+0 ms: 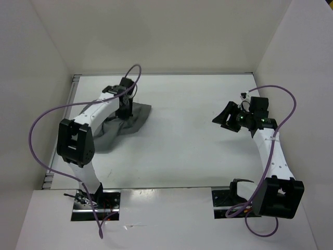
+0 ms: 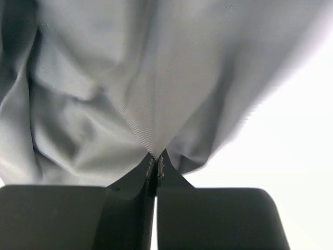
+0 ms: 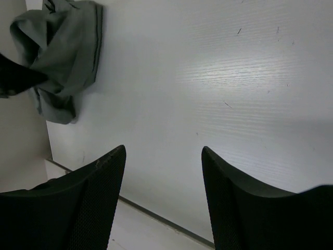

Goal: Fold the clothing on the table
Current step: Move the skirt to the center of the board

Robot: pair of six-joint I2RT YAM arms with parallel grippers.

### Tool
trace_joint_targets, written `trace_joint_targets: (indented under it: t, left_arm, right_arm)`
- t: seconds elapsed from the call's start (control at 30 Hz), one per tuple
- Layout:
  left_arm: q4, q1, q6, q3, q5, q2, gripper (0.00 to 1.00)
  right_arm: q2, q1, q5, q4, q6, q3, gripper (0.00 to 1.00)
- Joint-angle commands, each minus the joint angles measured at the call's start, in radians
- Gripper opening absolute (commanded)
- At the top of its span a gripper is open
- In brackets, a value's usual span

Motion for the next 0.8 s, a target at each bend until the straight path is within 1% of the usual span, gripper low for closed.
trace_joint_targets:
  t: [0.0, 0.03, 0.07, 0.1, 0.13, 0.17, 0.23, 0.27, 0.3, 0.37, 0.4, 0.43, 0.47, 0.5, 0.53, 0.57, 0.6, 0.63, 0.67, 0.7, 0.77]
  left_arm:
    - [0.034, -0.046, 0.091, 0.310, 0.349, -0.235, 0.00]
    - [0.045, -0.037, 0.091, 0.374, 0.432, -0.284, 0.00]
    - [0.057, -0.028, 0.102, 0.433, 0.511, -0.301, 0.00]
    - [0.069, -0.005, 0.102, 0.531, 0.634, -0.310, 0.00]
    - [0.069, 0.006, 0.091, 0.571, 0.655, -0.310, 0.00]
    - [0.048, 0.006, 0.091, 0.599, 0.656, -0.310, 0.00]
    - [0.036, 0.032, 0.079, 0.601, 0.576, -0.298, 0.00]
    - [0.024, 0.048, 0.070, 0.560, 0.515, -0.267, 0.00]
    - [0.023, 0.048, 0.054, 0.559, 0.487, -0.256, 0.00]
    - [0.023, 0.058, 0.030, 0.449, 0.426, -0.233, 0.04]
    - [0.033, 0.058, 0.010, 0.406, 0.362, -0.211, 0.08]
    - [0.033, 0.069, -0.001, 0.365, 0.335, -0.198, 0.17]
    - [0.033, 0.069, -0.001, 0.292, 0.308, -0.172, 0.25]
    - [0.033, 0.069, -0.001, 0.256, 0.307, -0.161, 0.28]
    - [0.022, 0.069, -0.010, 0.221, 0.307, -0.161, 0.35]
    - [0.022, 0.069, -0.010, 0.144, 0.307, -0.149, 0.48]
    - [0.022, 0.069, -0.010, 0.101, 0.307, -0.149, 0.61]
    - [0.022, 0.069, -0.019, 0.058, 0.319, -0.167, 0.67]
    - [0.034, 0.069, -0.019, 0.017, 0.320, -0.196, 0.77]
    - [0.043, 0.069, -0.029, -0.048, 0.320, -0.213, 0.80]
    - [0.043, 0.069, -0.029, -0.079, 0.320, -0.248, 0.82]
  right_arm:
    - [0.008, 0.007, 0.005, 0.001, -0.009, 0.011, 0.66]
    - [0.008, 0.007, 0.005, 0.010, -0.009, 0.011, 0.66]
    - [0.020, 0.007, 0.005, 0.010, -0.009, 0.011, 0.66]
    - [0.020, 0.007, -0.006, 0.010, -0.009, 0.011, 0.66]
    - [0.029, 0.007, -0.006, 0.021, -0.009, 0.011, 0.66]
    - [0.029, 0.007, -0.006, 0.021, -0.009, 0.011, 0.66]
    - [0.029, 0.007, -0.006, 0.030, -0.009, 0.011, 0.66]
    - [0.029, 0.007, -0.015, 0.030, -0.009, 0.011, 0.66]
    - [0.029, 0.007, -0.015, 0.030, -0.009, 0.011, 0.66]
    - [0.029, 0.007, -0.015, 0.030, -0.009, 0.011, 0.66]
    - [0.029, 0.007, -0.015, 0.030, -0.009, 0.011, 0.66]
    - [0.029, 0.007, -0.015, 0.030, -0.009, 0.011, 0.66]
    - [0.020, 0.007, -0.006, 0.030, -0.009, 0.001, 0.66]
    - [0.020, 0.007, -0.006, 0.021, -0.009, 0.001, 0.66]
    - [0.020, 0.007, -0.006, 0.021, -0.009, 0.001, 0.66]
    - [0.020, 0.007, 0.003, 0.021, -0.009, 0.001, 0.66]
    - [0.009, 0.007, 0.003, 0.021, -0.009, 0.001, 0.66]
    - [0.009, 0.007, 0.003, 0.021, -0.009, 0.001, 0.66]
    - [0.009, 0.007, 0.003, 0.021, -0.009, 0.001, 0.66]
    - [0.009, 0.007, 0.003, 0.012, -0.009, 0.001, 0.66]
    - [0.009, 0.007, 0.003, 0.012, -0.009, 0.001, 0.66]
